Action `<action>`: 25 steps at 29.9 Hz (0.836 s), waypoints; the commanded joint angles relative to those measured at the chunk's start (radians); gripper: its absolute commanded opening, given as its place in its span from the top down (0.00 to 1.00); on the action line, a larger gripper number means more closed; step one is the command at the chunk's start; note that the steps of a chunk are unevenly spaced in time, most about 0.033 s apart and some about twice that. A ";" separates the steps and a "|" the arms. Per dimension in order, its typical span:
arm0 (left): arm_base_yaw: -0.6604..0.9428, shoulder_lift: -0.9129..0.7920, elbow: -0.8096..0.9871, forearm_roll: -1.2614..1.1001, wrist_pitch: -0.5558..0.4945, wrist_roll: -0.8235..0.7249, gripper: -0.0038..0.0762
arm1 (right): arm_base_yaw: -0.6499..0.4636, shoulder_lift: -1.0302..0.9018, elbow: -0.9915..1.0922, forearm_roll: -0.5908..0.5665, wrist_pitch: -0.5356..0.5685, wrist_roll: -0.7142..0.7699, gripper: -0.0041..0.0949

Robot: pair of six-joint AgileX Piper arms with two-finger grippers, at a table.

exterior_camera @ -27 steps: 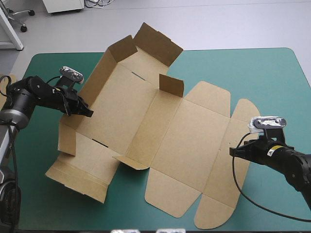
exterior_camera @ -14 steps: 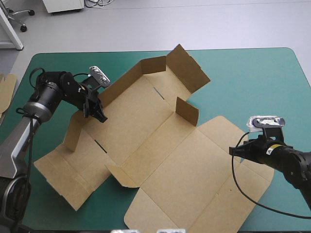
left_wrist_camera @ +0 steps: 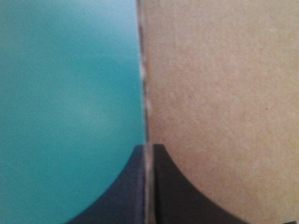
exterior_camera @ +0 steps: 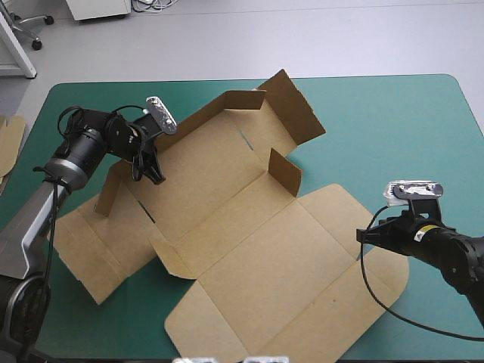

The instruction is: Fold the box

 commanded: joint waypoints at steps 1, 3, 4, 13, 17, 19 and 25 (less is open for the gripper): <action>-0.004 -0.030 -0.074 0.027 -0.097 0.006 0.97 | 0.002 -0.007 -0.035 0.009 -0.052 -0.004 0.99; -0.004 -0.016 -0.089 0.026 -0.105 0.010 0.97 | 0.002 -0.007 -0.035 0.009 -0.050 -0.004 0.99; -0.004 -0.009 -0.098 0.028 -0.115 0.014 0.97 | 0.002 -0.007 -0.035 0.009 -0.050 -0.004 0.99; -0.035 0.034 -0.122 -0.004 -0.154 0.065 0.97 | 0.002 -0.002 -0.035 0.009 -0.056 -0.004 0.99; -0.082 0.033 -0.122 0.007 -0.152 0.076 0.97 | 0.002 0.014 -0.035 0.009 -0.056 -0.004 0.99; -0.112 0.017 -0.122 0.023 -0.150 0.076 0.97 | 0.002 0.018 -0.035 0.009 -0.060 -0.004 0.99; -0.202 -0.041 -0.122 0.054 -0.151 0.074 0.97 | 0.002 0.018 -0.035 0.009 -0.071 -0.004 0.99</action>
